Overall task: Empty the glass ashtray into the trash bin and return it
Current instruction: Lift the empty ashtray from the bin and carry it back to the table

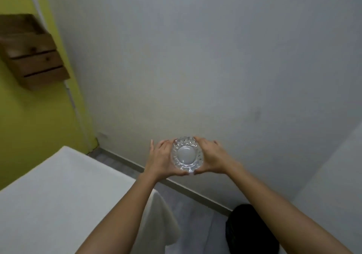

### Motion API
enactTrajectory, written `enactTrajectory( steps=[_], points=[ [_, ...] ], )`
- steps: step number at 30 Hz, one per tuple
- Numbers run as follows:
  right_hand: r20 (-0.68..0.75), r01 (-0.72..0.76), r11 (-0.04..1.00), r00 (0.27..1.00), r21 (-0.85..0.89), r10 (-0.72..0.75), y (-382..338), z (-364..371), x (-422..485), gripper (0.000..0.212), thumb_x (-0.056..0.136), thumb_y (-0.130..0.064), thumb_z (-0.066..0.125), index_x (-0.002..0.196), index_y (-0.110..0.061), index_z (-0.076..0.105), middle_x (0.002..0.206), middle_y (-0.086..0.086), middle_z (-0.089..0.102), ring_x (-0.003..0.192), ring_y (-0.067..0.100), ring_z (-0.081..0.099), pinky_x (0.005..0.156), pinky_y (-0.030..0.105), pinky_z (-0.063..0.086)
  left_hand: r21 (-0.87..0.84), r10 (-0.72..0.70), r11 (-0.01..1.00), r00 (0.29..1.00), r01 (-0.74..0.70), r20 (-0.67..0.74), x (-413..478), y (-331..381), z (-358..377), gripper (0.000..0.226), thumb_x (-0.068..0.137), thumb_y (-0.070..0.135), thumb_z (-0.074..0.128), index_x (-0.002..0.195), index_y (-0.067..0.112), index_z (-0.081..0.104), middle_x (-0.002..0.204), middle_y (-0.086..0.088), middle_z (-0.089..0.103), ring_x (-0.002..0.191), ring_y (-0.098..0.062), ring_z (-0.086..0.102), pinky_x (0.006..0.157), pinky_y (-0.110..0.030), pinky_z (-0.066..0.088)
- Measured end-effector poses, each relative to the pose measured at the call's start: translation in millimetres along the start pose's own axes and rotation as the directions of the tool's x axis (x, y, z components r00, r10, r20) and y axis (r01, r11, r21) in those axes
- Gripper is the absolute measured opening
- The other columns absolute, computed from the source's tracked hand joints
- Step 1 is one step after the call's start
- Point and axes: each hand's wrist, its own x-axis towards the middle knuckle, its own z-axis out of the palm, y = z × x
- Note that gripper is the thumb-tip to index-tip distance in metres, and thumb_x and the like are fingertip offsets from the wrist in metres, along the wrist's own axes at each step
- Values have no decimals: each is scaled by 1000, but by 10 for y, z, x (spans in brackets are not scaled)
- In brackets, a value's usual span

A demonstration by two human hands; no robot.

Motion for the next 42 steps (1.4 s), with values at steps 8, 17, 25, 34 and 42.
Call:
enactTrajectory(
  steps=[8,17,25,34,42],
  points=[
    [98,391,874,920,-289,-380,-1797,159,444,125,61,-74,69,152,-11,11,159,7,24,149,22,12,117,62,-3,139,-350,920,928,367,-131,-1389,-785,-1162,120,51,72,75,146,16,29,145,1,43,138,-17,29,117,-53,4],
    [211,715,658,699,-237,-683,-4052,823,314,127,61,-76,66,152,-10,9,157,4,28,149,21,10,116,63,-3,196,-717,640,669,743,-194,-3415,-1466,-2099,123,56,72,73,150,17,17,152,-4,34,144,-20,18,118,-51,-2],
    [304,842,526,535,-119,-788,-5724,1563,-248,129,60,-78,66,153,-10,7,158,5,27,149,21,11,116,64,-5,219,-864,444,480,869,-150,-5132,-1859,-2672,122,57,72,73,150,17,17,154,-6,31,145,-21,16,118,-51,1],
    [417,848,526,500,-60,-759,-6467,2264,-583,127,61,-76,67,153,-13,5,161,3,21,150,23,9,116,64,-6,209,-932,353,362,912,-9,-6019,-2271,-2623,122,59,73,71,151,19,13,157,-3,25,146,-22,13,119,-52,1],
    [486,836,548,491,-31,-723,-6407,2466,-530,127,60,-74,70,153,-15,6,160,2,21,149,22,9,116,64,-5,186,-932,362,359,913,51,-6054,-2405,-2387,124,58,74,70,151,17,11,157,-2,26,146,-21,13,118,-51,1]
  ],
)
